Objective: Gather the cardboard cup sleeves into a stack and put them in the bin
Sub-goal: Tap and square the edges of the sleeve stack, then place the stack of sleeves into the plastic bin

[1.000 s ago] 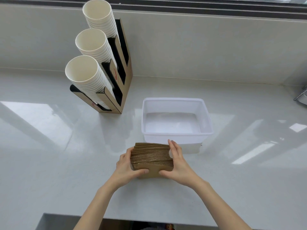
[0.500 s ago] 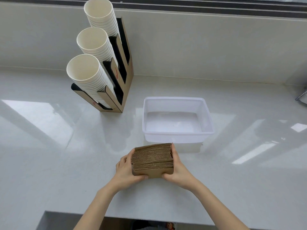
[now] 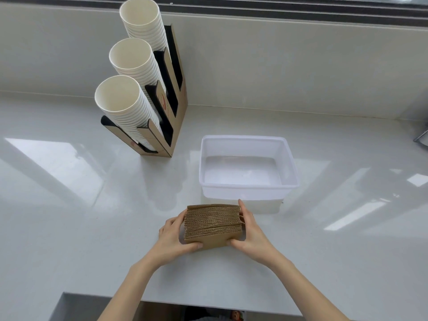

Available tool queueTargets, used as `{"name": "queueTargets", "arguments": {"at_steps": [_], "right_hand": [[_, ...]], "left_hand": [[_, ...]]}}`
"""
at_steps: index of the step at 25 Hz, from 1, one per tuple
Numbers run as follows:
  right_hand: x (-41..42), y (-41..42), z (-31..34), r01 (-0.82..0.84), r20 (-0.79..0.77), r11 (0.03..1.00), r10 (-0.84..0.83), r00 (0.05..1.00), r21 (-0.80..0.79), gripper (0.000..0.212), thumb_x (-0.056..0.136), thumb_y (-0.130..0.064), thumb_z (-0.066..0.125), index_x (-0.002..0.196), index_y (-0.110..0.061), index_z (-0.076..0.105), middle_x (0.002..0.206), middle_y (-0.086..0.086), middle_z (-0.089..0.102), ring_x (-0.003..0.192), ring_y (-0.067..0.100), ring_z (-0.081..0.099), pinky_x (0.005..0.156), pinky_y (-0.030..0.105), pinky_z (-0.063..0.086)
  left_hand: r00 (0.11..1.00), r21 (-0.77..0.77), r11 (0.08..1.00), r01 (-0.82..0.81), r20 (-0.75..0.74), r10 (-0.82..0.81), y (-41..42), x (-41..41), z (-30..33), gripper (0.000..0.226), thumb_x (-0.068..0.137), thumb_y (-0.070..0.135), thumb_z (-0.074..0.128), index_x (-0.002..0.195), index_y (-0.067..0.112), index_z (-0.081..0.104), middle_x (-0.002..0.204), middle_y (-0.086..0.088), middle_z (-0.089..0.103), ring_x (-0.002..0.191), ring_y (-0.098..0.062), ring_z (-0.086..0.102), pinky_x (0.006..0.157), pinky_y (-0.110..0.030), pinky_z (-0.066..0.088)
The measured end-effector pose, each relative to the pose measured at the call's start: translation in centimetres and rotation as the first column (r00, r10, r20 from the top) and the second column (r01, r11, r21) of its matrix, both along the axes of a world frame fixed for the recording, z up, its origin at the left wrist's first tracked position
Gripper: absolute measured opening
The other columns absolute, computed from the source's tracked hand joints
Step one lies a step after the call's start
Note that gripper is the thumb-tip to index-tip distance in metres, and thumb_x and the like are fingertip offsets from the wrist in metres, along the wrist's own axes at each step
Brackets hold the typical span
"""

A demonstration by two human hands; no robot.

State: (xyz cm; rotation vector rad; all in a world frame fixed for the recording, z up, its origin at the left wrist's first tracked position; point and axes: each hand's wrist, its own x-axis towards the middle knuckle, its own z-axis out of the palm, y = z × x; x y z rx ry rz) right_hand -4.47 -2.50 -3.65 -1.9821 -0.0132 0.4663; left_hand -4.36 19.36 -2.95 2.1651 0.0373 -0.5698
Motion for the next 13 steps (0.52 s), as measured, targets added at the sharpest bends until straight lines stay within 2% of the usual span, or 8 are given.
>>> {"name": "queueTargets", "arguments": {"at_steps": [2,4,6,7,10,13], "right_hand": [[-0.1,-0.1,0.2,-0.001,0.008,1.0,0.001,1.0,-0.007,0.099,0.074,-0.002,0.068,0.145,-0.024,0.003,0.132,0.0,0.037,0.113,0.009,0.045,0.084,-0.006,0.034],[0.1,-0.6,0.6,0.003,0.028,1.0,-0.003,1.0,0.006,0.1,0.073,-0.004,0.07,0.145,-0.026,0.004,0.131,-0.002,0.038,0.114,0.01,0.046,0.092,0.004,0.038],[0.3,-1.2,0.8,0.028,0.062,1.0,-0.028,0.998,0.004,0.101,0.072,-0.007,0.072,0.144,-0.028,0.004,0.131,-0.002,0.039,0.118,0.011,0.045,0.1,0.015,0.035],[0.3,-1.6,0.9,0.037,0.07,0.999,-0.037,0.997,-0.004,0.102,0.072,-0.008,0.072,0.144,-0.028,0.003,0.131,-0.002,0.039,0.119,0.01,0.044,0.1,0.014,0.033],[-0.1,-2.0,0.7,0.032,0.026,0.999,-0.031,0.999,-0.023,0.103,0.074,-0.007,0.07,0.145,-0.023,-0.003,0.134,0.0,0.035,0.116,0.005,0.043,0.087,-0.005,0.031],[-0.3,-2.0,0.6,0.024,0.018,0.998,-0.023,1.0,-0.052,0.098,0.074,-0.005,0.069,0.144,-0.016,0.002,0.134,0.0,0.032,0.111,-0.003,0.042,0.081,-0.012,0.027]], "left_hand": [[0.999,-0.03,0.999,-0.022,0.023,0.023,-0.1,0.0,-0.3,0.09,0.041,0.059,0.059,0.121,0.054,0.019,0.121,0.005,0.035,0.131,-0.024,0.024,0.11,-0.039,0.021],[0.998,-0.039,0.999,-0.02,0.062,0.023,-0.6,0.2,-0.3,0.088,0.041,0.059,0.059,0.122,0.052,0.023,0.118,0.006,0.035,0.13,-0.023,0.026,0.109,-0.038,0.022],[0.997,-0.028,0.999,-0.016,0.075,0.019,-1.2,0.6,0.2,0.096,0.04,0.06,0.058,0.129,0.045,0.026,0.116,0.006,0.033,0.129,-0.023,0.025,0.108,-0.037,0.022],[0.998,-0.015,1.0,-0.009,0.069,0.01,-1.6,0.9,0.4,0.101,0.039,0.06,0.057,0.132,0.041,0.025,0.116,0.007,0.032,0.129,-0.023,0.025,0.108,-0.037,0.022],[0.995,0.032,0.997,0.07,0.066,-0.072,-2.4,1.4,0.3,0.107,0.039,0.061,0.055,0.137,0.037,0.017,0.123,0.006,0.038,0.131,-0.02,0.023,0.11,-0.035,0.018],[0.995,0.022,0.997,0.074,0.058,-0.075,-2.6,1.2,-0.4,0.11,0.042,0.059,0.057,0.139,0.036,0.011,0.137,0.001,0.04,0.134,-0.018,0.022,0.112,-0.037,0.017]]}}
